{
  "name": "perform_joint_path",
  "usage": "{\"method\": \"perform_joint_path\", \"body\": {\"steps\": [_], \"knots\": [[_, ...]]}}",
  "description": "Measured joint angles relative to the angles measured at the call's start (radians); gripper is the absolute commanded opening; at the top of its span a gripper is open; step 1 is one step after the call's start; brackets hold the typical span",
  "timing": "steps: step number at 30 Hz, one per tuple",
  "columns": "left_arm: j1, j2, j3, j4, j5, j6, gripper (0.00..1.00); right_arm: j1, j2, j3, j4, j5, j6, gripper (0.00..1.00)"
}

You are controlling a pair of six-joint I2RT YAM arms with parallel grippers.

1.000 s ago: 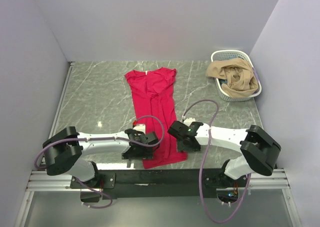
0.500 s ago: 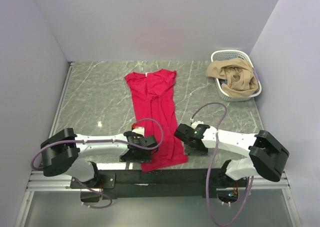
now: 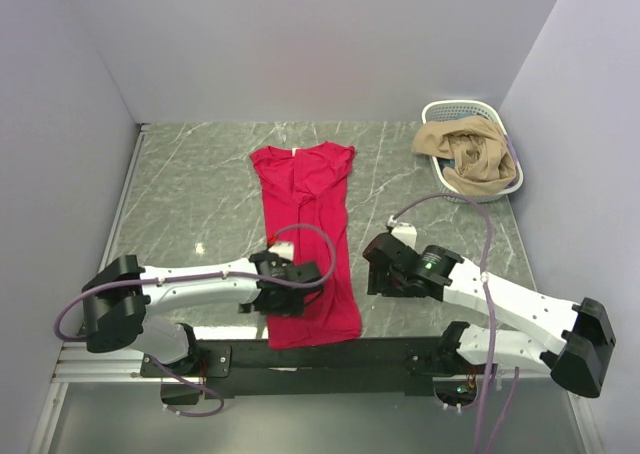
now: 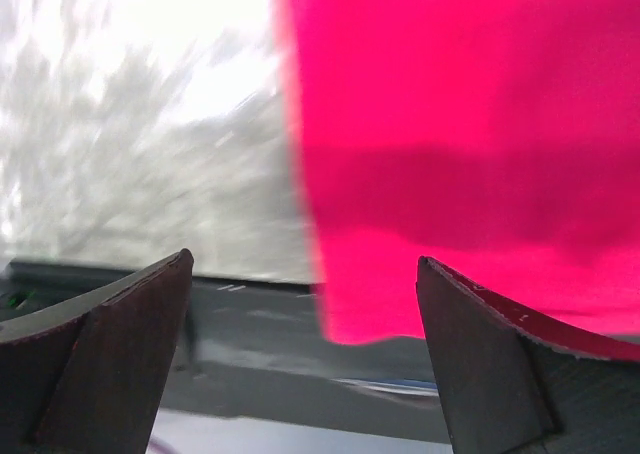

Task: Fold and stack the t-shirts
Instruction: Fold the tshirt

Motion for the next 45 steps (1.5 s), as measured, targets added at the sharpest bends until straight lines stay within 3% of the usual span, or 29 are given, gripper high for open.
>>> {"method": "perform_joint_path", "body": {"steps": [7, 12, 17, 26, 39, 45], "knots": [[-0.002, 0.033, 0.304, 0.007, -0.153, -0.002, 1.0, 0.012, 0.048, 0.003, 0.185, -0.137, -0.064, 0.54], [0.006, 0.031, 0.397, -0.089, -0.317, -0.084, 1.0, 0.059, 0.15, 0.022, 0.231, -0.176, -0.076, 0.54], [0.022, -0.039, 0.409, -0.18, -0.437, -0.193, 0.99, 0.109, 0.227, 0.058, 0.262, -0.2, -0.077, 0.55], [0.024, -0.32, 0.381, -0.13, -0.562, -0.222, 0.99, 0.18, 0.379, 0.148, 0.297, -0.231, -0.073, 0.55], [0.024, -0.301, 0.379, -0.136, -0.599, -0.235, 1.0, 0.225, 0.523, 0.178, 0.292, -0.27, -0.066, 0.5], [0.024, -0.303, 0.378, -0.149, -0.607, -0.238, 0.99, 0.257, 0.573, 0.219, 0.262, -0.249, -0.07, 0.4]]}}
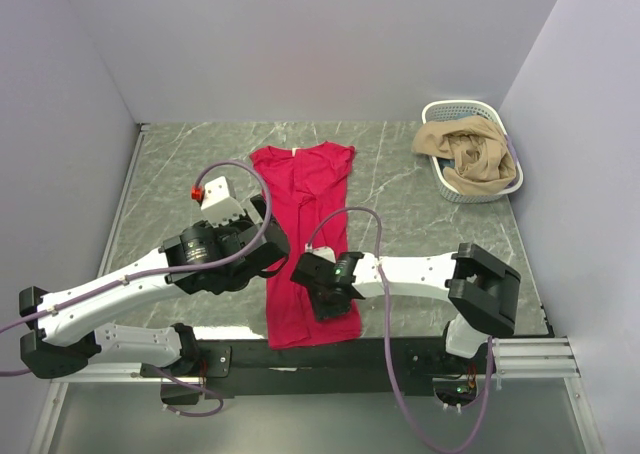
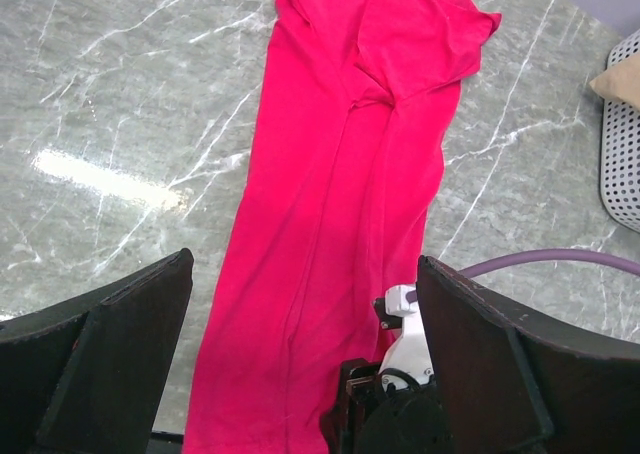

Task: Fold and stack the t-shirts
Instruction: Fold the tshirt

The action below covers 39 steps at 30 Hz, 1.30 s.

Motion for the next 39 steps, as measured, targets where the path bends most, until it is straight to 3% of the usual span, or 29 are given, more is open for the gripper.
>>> {"method": "perform_joint_path", "body": {"steps": [11, 18, 28, 38, 39], "knots": [[0.0, 0.0, -0.001, -0.008, 0.0, -0.005, 0.99, 0.014, 0.044, 0.044, -0.032, 0.03, -0.008, 0.4], [0.0, 0.0, -0.001, -0.011, 0.0, -0.005, 1.0, 0.017, 0.054, 0.044, -0.038, 0.031, -0.016, 0.11], [0.0, 0.0, -0.003, -0.012, -0.001, 0.0, 0.99, 0.055, 0.025, 0.078, -0.124, 0.042, -0.063, 0.08], [0.013, 0.003, -0.019, 0.013, 0.001, 0.031, 1.0, 0.087, -0.056, 0.024, -0.192, -0.05, -0.092, 0.06], [0.015, 0.004, -0.02, 0.016, 0.001, 0.034, 0.99, 0.097, -0.058, 0.024, -0.192, -0.06, -0.095, 0.11]]}}
